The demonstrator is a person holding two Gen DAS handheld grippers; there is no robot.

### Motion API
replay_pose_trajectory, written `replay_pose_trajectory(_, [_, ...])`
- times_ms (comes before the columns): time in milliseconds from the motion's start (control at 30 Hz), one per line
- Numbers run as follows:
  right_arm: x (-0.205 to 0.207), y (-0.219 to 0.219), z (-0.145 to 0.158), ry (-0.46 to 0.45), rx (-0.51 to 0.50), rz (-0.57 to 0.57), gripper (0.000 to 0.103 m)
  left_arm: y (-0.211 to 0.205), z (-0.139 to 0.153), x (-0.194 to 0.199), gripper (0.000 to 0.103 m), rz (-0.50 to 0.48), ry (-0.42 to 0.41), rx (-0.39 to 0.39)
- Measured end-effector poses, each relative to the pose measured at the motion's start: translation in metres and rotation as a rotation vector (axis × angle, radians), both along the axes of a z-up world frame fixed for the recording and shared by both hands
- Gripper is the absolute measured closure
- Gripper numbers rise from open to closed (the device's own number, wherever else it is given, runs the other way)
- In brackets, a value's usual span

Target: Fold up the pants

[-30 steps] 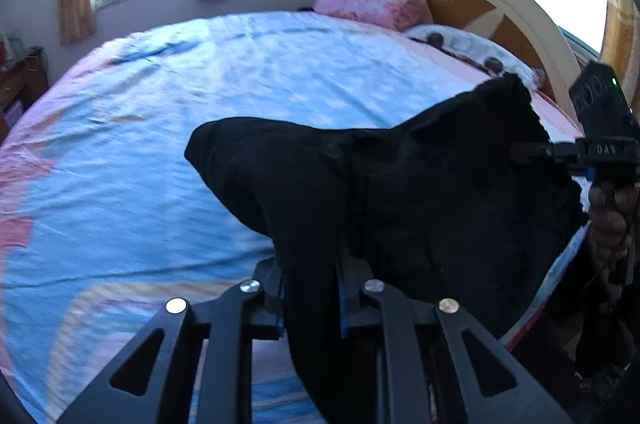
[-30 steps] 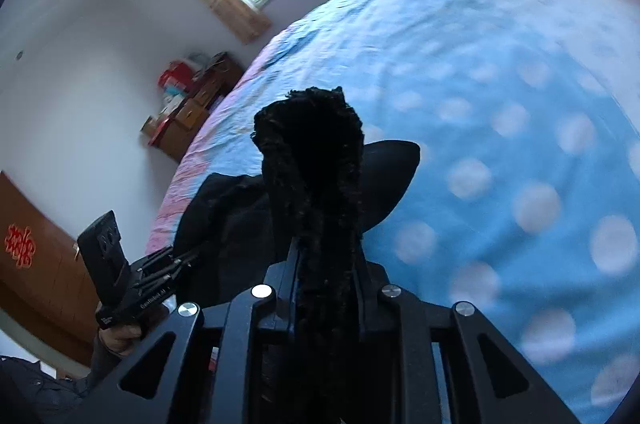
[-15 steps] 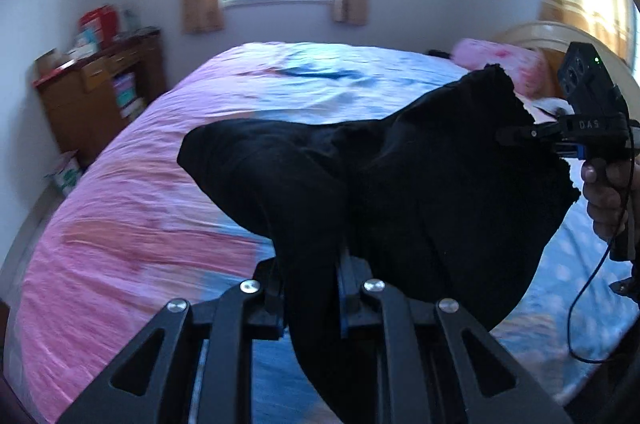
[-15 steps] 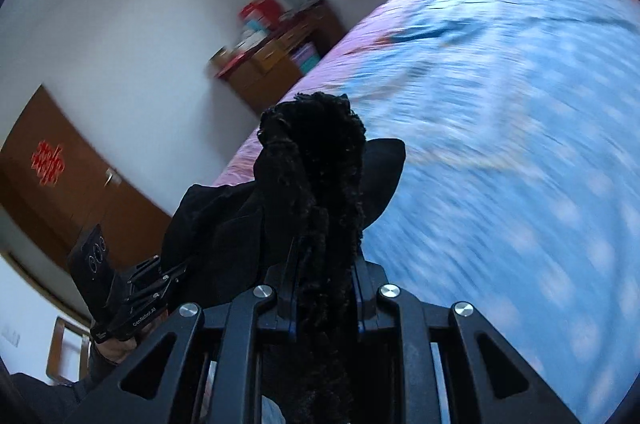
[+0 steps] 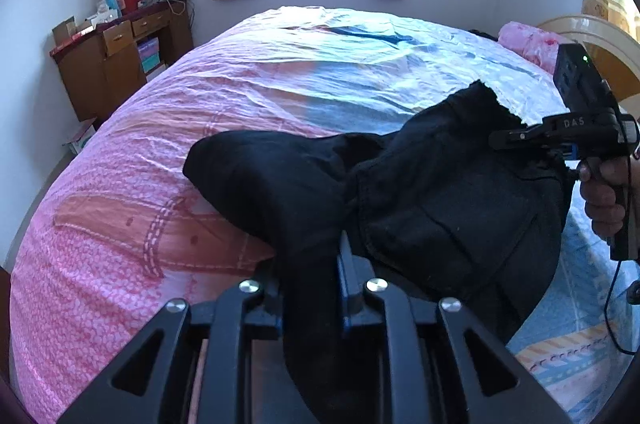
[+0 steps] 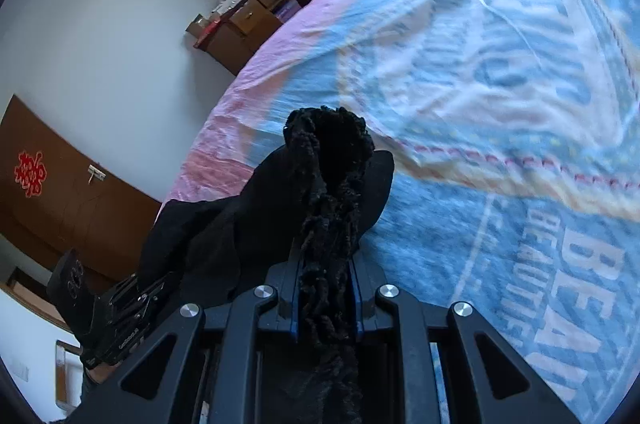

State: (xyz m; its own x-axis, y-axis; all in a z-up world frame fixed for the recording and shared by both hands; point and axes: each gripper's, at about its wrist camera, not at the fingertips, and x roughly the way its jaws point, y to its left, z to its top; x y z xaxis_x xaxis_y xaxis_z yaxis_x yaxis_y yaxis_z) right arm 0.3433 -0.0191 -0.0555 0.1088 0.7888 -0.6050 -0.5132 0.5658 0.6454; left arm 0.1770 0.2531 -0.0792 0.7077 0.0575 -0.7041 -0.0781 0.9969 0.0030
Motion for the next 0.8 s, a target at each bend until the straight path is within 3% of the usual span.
replay_pose_trajectory(333, [0.007, 0.001, -0.008, 0.022, -0.01, -0.009, 0.084, 0.003, -0.003, 0.004, 0.077, 0.012, 0.003, 0.002])
replay_pose_trajectory(433, [0.009, -0.004, -0.016, 0.059, -0.001, -0.003, 0.079, 0.008, -0.003, 0.002, 0.063, 0.025, 0.003, -0.011])
replay_pose_trajectory(500, [0.01, -0.011, -0.016, 0.061, 0.002, -0.021, 0.063, 0.01, 0.002, -0.005, 0.048, 0.063, 0.002, 0.005])
replay_pose_trajectory(533, [0.009, -0.016, -0.015, 0.062, 0.0, -0.036, 0.061, 0.008, 0.006, -0.01, 0.048, 0.067, -0.011, 0.02])
replay_pose_trajectory(633, [-0.006, -0.035, 0.001, 0.012, -0.021, -0.067, 0.057, -0.003, 0.022, -0.029, 0.04, 0.075, -0.029, 0.077])
replay_pose_trajectory(800, [-0.056, -0.079, 0.039, -0.111, -0.059, -0.156, 0.055, -0.023, 0.045, -0.064, 0.039, 0.086, -0.078, 0.021])
